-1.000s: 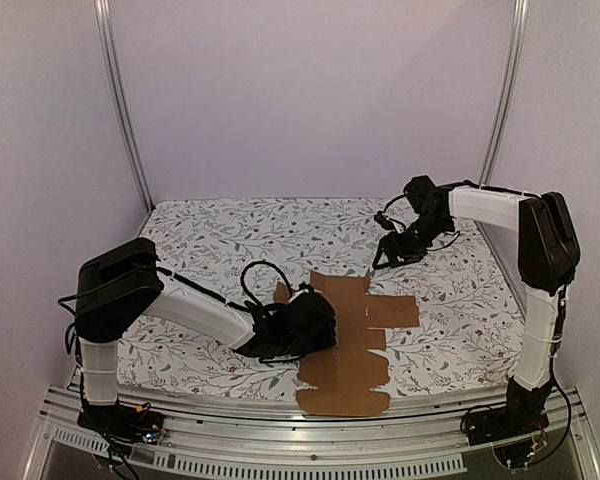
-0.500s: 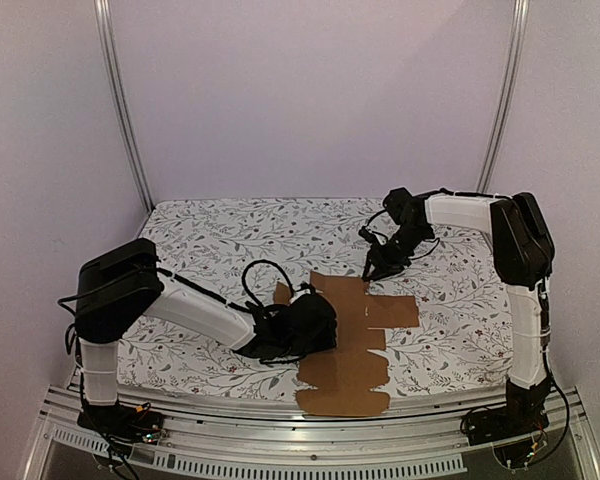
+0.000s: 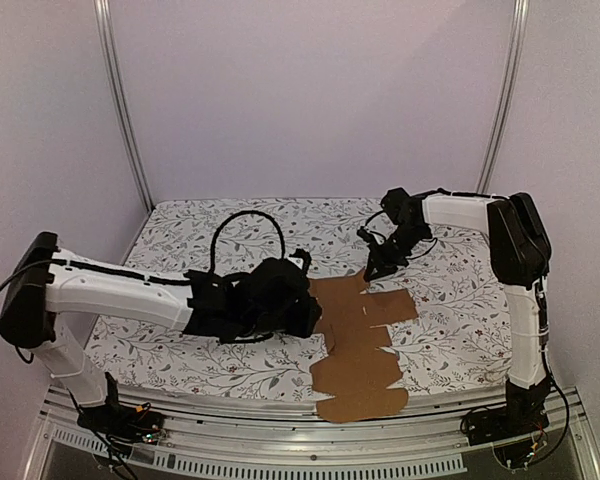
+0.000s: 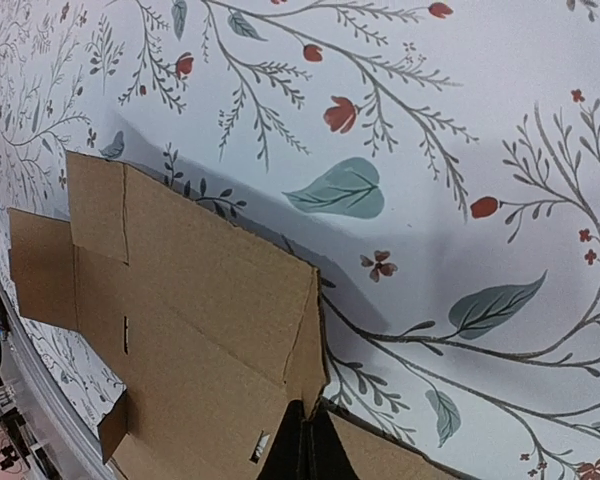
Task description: Fold the paper box
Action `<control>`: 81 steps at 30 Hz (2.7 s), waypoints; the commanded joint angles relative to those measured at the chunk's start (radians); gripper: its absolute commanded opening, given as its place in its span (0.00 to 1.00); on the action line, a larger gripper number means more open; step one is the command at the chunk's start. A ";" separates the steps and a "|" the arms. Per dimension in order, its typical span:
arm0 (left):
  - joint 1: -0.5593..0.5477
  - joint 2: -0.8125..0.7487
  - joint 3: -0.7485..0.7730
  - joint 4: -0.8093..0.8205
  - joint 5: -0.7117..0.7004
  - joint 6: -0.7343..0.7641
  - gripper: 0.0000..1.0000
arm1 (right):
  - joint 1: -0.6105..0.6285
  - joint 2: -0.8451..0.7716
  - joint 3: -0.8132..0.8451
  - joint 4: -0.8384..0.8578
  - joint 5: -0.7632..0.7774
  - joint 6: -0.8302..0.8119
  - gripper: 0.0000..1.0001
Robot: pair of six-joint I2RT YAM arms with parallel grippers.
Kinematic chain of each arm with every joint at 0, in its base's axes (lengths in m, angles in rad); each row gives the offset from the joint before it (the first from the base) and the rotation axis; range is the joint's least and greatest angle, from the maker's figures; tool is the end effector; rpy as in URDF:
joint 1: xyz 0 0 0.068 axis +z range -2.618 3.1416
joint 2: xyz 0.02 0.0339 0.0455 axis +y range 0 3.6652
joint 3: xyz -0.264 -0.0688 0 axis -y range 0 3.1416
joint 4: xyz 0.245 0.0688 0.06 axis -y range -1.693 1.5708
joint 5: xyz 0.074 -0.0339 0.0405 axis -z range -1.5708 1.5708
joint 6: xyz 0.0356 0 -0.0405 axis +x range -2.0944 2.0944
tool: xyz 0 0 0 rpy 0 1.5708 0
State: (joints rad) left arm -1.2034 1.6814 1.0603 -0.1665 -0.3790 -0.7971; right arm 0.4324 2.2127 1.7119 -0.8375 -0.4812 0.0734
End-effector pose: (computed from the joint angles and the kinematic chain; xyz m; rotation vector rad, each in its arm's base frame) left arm 0.1412 -0.3302 0.2062 0.2921 2.3417 -0.5738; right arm 0.3981 0.2019 0.1572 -0.6074 2.8757 0.7837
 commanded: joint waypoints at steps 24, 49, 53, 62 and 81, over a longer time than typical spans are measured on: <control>0.268 -0.111 0.227 -0.392 0.491 0.451 0.54 | 0.367 -0.469 -0.093 -0.057 0.178 -0.416 0.00; 0.340 -0.034 0.187 -0.264 0.795 0.390 0.22 | 0.375 -0.509 -0.115 -0.024 0.143 -0.444 0.01; 0.341 -0.020 0.187 -0.260 0.805 0.392 0.08 | 0.375 -0.513 -0.115 -0.024 0.139 -0.442 0.01; 0.359 -0.060 0.153 -0.224 0.802 0.396 0.00 | 0.336 -0.554 -0.217 -0.058 0.084 -0.439 0.36; 0.405 -0.248 -0.046 -0.028 0.880 0.345 0.00 | 0.075 -0.534 -0.394 -0.102 -0.127 -0.518 0.61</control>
State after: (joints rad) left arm -0.8173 1.4578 1.0412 -0.2523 0.4671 -0.4290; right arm 0.5068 1.6444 1.3346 -0.9642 -0.5648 -0.4545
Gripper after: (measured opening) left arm 0.009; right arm 0.606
